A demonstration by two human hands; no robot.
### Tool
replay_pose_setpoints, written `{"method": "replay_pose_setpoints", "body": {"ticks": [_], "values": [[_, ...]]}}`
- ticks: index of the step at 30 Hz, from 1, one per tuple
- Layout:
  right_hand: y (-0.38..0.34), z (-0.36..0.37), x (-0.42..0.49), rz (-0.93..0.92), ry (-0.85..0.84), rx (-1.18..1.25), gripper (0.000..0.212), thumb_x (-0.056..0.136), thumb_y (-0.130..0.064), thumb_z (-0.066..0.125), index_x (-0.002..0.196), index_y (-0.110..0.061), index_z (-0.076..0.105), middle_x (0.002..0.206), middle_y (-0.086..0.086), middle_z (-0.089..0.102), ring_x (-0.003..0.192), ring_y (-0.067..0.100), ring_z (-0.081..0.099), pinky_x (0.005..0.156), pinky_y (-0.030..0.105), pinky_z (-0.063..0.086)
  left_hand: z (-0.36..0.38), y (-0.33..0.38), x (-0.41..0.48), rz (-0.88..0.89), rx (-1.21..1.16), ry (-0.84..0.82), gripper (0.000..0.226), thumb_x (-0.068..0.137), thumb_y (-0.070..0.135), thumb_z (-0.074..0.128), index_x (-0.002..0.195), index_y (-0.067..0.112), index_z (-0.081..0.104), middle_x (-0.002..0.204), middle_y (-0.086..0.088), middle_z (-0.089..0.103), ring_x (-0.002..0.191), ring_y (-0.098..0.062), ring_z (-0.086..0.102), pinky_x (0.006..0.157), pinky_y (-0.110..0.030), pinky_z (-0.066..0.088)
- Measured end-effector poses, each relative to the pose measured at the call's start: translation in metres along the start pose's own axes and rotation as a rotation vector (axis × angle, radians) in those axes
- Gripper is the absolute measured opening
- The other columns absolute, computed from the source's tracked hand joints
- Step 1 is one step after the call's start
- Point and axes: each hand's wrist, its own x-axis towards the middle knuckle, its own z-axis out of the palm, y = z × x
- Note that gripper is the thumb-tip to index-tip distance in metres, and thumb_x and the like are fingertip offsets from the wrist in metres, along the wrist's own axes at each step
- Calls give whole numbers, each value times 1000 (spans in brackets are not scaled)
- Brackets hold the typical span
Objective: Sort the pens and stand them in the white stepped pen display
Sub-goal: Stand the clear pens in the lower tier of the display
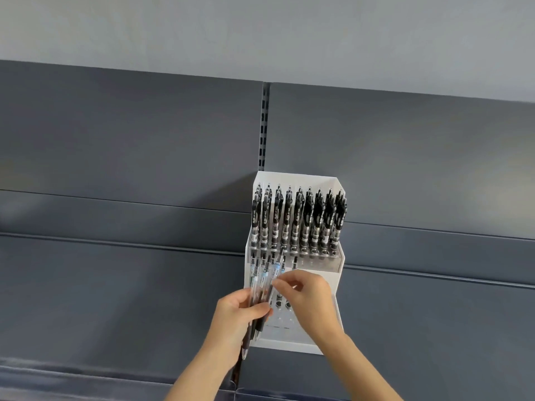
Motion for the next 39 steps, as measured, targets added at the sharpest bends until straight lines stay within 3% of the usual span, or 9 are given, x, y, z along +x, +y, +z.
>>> {"method": "replay_pose_setpoints", "body": {"ticks": [5,10,13,15,24,30,35,37,39], "values": [[3,-3,8,99,-44,86,15,85,-18,65,72,-12,65,64,-2,61,56,6,51,49,9,37,6,-1,3,-25,10,-29,14,82,-5,62,87,3,71,69,-16,66,63,-23,58,49,-24,43],[14,-30,10,105,81,70,17,88,-12,59,71,-16,64,70,1,69,57,4,63,52,20,48,3,-2,8,-32,-28,39,17,87,-3,57,91,7,69,73,-10,67,67,-20,62,63,-28,52],[20,-44,18,57,219,-3,19,88,-10,57,69,-6,61,67,12,67,57,23,58,56,28,46,1,-2,9,-39,43,50,13,91,7,55,95,10,67,74,-9,64,56,-15,55,50,-23,45],[23,-44,22,20,233,-52,20,88,-9,54,73,2,59,70,20,65,56,21,46,54,29,38,1,-2,8,-28,106,34,14,93,11,52,97,10,66,75,-8,63,46,-11,46,43,-20,39],[45,-9,23,38,58,-308,20,93,-11,47,77,-3,55,57,0,48,51,15,38,49,23,29,3,-4,5,36,204,-12,21,94,0,44,98,10,61,73,-3,65,53,-10,46,51,-18,42],[41,-3,20,51,97,-353,22,94,-16,45,86,-3,60,69,8,62,61,23,51,56,29,39,3,-5,3,34,164,-20,19,92,-3,47,96,6,63,83,-6,70,65,-13,56,59,-22,49],[39,-10,14,100,58,-310,24,91,-17,48,68,-16,52,58,-3,49,60,21,41,51,26,31,4,-2,1,29,113,-21,19,91,-4,49,96,7,64,82,-8,71,64,-14,60,60,-22,53],[35,-15,8,97,85,-274,12,92,-20,52,93,-22,64,80,-5,64,76,21,54,59,23,36,4,-2,1,25,95,-34,18,91,-4,50,97,5,64,80,-9,71,59,-11,60,55,-19,51],[27,-19,-1,71,141,-237,24,92,-23,54,114,-15,63,96,-4,67,85,15,59,70,24,43,7,-1,1,19,75,-56,15,89,-4,53,97,3,64,81,-12,71,56,-11,61,53,-19,50]]}}
